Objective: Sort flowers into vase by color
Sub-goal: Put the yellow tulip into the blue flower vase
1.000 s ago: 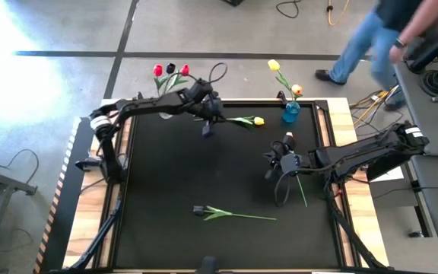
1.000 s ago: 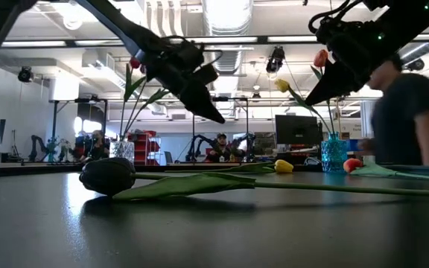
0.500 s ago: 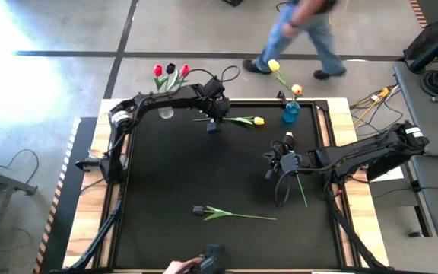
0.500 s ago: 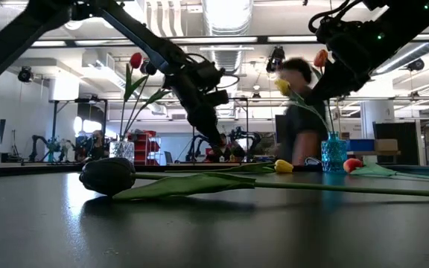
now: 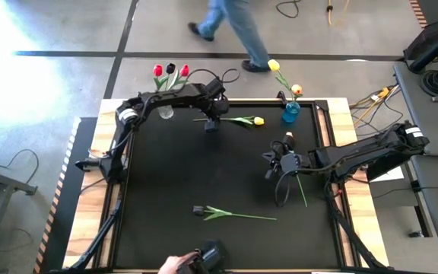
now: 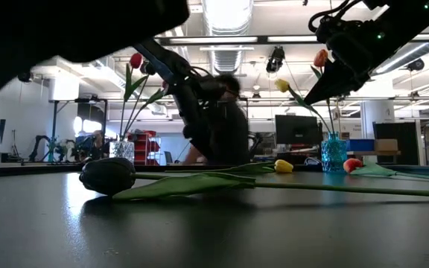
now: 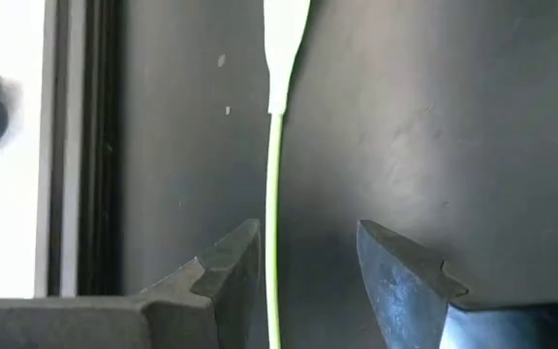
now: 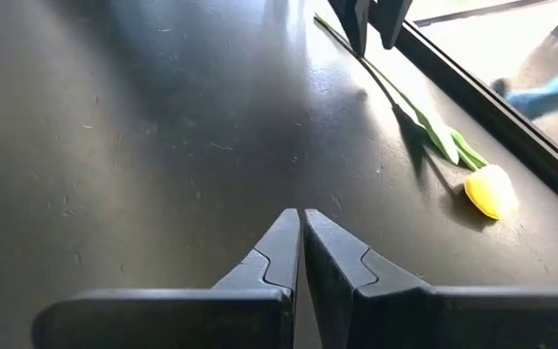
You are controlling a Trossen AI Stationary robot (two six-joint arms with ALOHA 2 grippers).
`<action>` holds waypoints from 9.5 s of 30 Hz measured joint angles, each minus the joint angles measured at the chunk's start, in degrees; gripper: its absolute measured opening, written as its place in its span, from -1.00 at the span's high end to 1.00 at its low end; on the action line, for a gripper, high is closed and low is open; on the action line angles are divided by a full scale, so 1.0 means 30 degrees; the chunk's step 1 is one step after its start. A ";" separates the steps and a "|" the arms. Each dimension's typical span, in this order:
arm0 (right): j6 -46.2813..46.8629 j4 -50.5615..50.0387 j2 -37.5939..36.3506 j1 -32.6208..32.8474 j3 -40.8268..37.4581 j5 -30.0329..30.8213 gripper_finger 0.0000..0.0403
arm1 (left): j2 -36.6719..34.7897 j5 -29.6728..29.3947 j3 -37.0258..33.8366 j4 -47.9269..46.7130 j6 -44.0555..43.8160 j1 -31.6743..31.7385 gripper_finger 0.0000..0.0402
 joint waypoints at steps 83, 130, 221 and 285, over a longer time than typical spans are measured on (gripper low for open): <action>-1.8297 2.5076 0.0007 -0.0010 -0.0350 0.5523 0.26 | -0.5878 1.0325 -0.0426 1.2856 -0.7087 -0.2445 1.00; -1.6212 2.0773 0.0007 -0.2885 0.2659 0.2827 0.88 | -0.5856 1.0542 -0.0426 1.3882 -0.7388 -0.3082 0.97; -0.7698 -0.1462 -0.1734 -2.0261 0.7127 -0.3525 0.94 | -1.4431 0.5343 -1.3081 2.1365 -0.7009 -0.0394 0.07; -0.6435 -0.0727 -0.0445 -2.0232 0.6273 -0.3111 0.25 | -1.4431 0.5354 -1.3074 2.1504 -0.7020 -0.0399 0.07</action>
